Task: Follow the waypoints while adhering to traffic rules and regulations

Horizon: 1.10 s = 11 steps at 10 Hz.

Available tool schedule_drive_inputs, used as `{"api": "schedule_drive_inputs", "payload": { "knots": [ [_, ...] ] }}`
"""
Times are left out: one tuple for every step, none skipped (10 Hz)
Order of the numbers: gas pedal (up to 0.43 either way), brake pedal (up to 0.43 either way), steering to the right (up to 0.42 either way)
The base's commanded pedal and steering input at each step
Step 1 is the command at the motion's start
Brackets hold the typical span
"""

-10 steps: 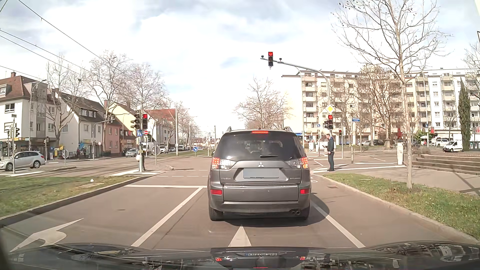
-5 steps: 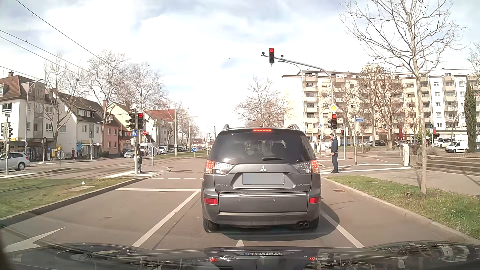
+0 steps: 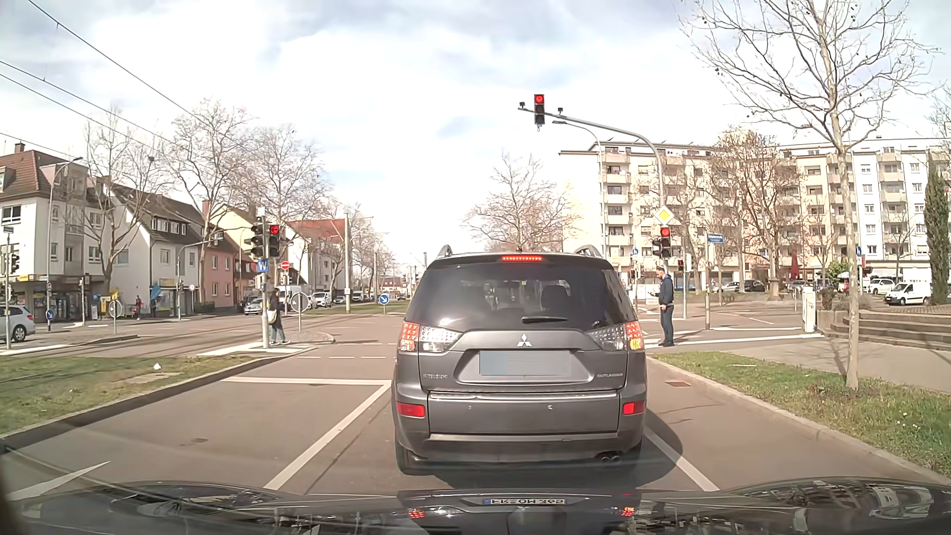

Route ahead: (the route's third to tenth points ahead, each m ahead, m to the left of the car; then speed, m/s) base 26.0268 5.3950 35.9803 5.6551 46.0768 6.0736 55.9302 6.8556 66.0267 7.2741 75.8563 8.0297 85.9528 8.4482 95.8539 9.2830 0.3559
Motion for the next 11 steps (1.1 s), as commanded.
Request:
{"api": "schedule_drive_inputs", "payload": {
  "knots": [
    [0.0,0.159,0.0],
    [0.0,0.165,0.0],
    [0.0,0.171,0.0],
    [0.0,0.183,0.0],
    [0.0,0.201,0.0],
    [0.0,0.207,0.0],
    [0.0,0.213,0.0],
    [0.0,0.226,0.0],
    [0.0,0.25,0.0],
    [0.0,0.262,0.0],
    [0.0,0.268,0.0]
  ]
}}
